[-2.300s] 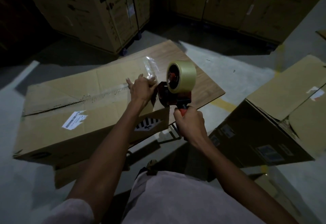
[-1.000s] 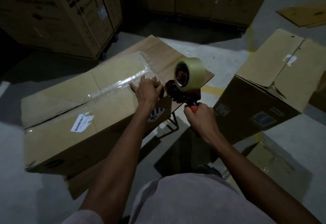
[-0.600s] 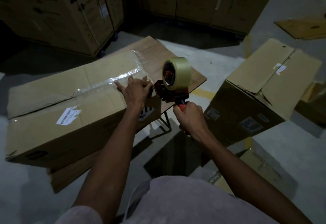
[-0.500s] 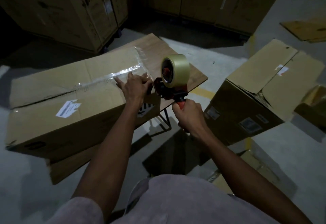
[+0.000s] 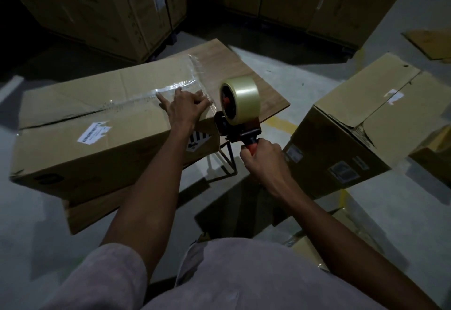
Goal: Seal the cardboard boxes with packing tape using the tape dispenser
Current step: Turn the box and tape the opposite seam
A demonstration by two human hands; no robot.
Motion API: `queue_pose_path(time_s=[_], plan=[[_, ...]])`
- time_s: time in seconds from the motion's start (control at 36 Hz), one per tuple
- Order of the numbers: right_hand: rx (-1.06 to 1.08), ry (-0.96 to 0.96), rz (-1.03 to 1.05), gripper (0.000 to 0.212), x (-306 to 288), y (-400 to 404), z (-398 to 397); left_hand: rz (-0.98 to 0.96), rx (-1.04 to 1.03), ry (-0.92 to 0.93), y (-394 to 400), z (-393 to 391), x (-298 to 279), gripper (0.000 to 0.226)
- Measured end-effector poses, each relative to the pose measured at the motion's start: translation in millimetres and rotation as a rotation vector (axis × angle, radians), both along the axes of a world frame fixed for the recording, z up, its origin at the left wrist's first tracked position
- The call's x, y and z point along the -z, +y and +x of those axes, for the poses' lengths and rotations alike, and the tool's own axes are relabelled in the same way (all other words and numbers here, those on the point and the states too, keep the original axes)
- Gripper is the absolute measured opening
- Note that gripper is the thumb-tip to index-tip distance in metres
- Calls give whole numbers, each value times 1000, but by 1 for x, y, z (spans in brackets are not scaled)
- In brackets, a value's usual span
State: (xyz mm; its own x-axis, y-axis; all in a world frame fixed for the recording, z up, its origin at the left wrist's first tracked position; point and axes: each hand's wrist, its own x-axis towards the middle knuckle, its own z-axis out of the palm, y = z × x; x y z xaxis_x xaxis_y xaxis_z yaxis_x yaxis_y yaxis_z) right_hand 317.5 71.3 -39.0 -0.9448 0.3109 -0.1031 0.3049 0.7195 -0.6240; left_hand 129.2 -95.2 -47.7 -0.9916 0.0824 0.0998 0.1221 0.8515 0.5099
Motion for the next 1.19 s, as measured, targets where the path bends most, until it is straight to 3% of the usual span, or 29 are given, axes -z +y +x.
queue_pose_path(time_s=[0.47,0.72,0.92,1.06,1.19], plan=[[-24,-112,76,30,8,-19,-10,14,22,-30,-4,-12,2,36],[31,-94,68,17,17,-23,-17,-166,339,57,-31,-31,5,43],[76,-60,126,10,18,-25,-19,-167,333,69,-29,-36,11,41],[94,-56,184,18,16,-34,-17,-197,328,58,-29,-35,12,42],[127,-82,128,10,8,-36,-17,-178,323,74,-30,-32,12,41]])
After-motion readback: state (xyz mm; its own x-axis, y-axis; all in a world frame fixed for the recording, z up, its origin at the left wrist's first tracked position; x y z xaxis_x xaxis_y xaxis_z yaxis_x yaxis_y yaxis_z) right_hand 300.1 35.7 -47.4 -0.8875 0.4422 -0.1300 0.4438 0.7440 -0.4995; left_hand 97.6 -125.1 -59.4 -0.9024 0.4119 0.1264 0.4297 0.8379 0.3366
